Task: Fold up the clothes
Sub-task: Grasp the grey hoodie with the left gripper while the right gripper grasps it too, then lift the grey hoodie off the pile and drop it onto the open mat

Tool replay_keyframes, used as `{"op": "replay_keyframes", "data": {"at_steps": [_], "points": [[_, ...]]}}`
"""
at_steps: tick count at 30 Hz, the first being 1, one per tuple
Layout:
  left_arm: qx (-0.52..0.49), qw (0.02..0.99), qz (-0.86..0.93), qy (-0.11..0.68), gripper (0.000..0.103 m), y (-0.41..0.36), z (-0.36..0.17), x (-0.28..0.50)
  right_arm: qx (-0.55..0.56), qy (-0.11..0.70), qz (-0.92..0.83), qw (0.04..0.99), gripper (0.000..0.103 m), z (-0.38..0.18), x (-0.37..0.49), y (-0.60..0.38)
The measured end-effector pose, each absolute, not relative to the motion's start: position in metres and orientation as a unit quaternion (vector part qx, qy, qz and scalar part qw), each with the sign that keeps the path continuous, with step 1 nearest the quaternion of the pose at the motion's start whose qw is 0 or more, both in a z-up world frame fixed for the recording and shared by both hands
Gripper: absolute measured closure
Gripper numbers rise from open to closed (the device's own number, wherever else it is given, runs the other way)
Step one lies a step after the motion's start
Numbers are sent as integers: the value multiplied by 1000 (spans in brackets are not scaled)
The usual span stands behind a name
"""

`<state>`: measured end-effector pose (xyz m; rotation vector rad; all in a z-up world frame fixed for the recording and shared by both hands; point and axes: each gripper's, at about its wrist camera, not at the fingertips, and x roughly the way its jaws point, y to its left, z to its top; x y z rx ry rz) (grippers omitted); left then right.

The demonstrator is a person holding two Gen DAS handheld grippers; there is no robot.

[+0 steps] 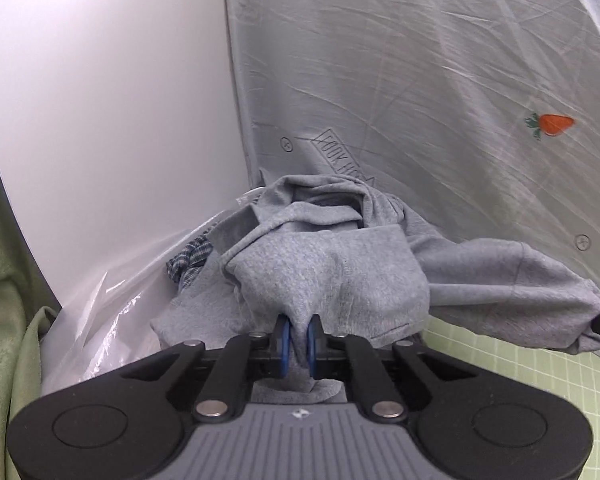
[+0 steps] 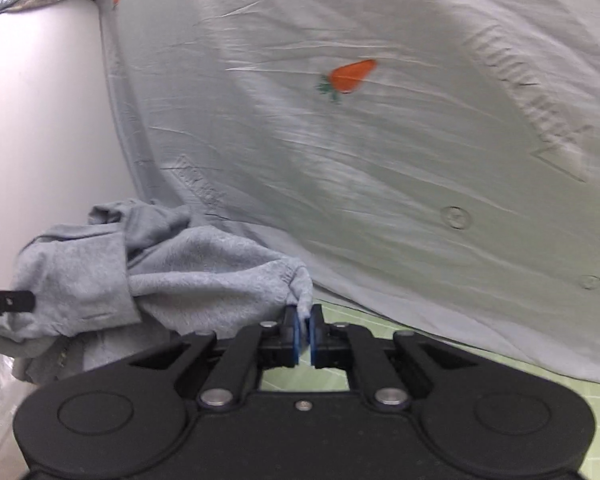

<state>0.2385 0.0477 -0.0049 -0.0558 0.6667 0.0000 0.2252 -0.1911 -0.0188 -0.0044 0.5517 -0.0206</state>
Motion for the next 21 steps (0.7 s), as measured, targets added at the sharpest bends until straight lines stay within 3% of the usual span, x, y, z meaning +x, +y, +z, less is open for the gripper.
{"op": "replay_keyframes", "data": {"at_steps": [21], "points": [[-13,881,-247,403,94,-162,-4,-17,61,237,-361,900,98,6,-101,-528]]}}
